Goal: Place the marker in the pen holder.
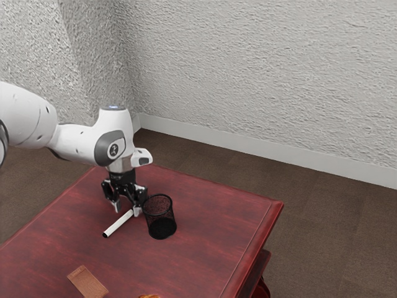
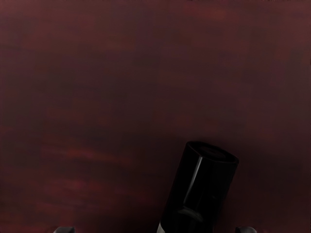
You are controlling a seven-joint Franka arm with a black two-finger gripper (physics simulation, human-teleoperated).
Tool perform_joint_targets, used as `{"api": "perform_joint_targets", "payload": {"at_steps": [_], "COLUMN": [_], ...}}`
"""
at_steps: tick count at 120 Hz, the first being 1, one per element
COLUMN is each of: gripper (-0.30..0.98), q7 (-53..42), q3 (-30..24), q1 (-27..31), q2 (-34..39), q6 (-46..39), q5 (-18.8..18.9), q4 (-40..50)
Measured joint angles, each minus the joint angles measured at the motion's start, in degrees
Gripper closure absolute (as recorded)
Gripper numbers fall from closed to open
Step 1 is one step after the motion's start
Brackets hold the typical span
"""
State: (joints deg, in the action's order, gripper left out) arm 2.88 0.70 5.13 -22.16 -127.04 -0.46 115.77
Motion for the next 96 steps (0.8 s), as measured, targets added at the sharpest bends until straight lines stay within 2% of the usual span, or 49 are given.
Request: {"api": "perform_joint_targets", "payload": {"at_steps": [15,33,66,96], "gripper": [0.52,0.68,0.77,0.79], "q7": [-0.19,-0.23,0.42,1.14], "q3": [0.01,0.0,0.01,-1.75], "q1": [-0.03,-0.03,-0.25,-0.34], "q2": [0.2,0.11,1.84,9.82], "q6": [-0.1,-0.24,-0.48,-1.84], "q5": [0.21,0.42,1.62,7.14], "q4": [0.01,0.01,-0.02,-0.17]}}
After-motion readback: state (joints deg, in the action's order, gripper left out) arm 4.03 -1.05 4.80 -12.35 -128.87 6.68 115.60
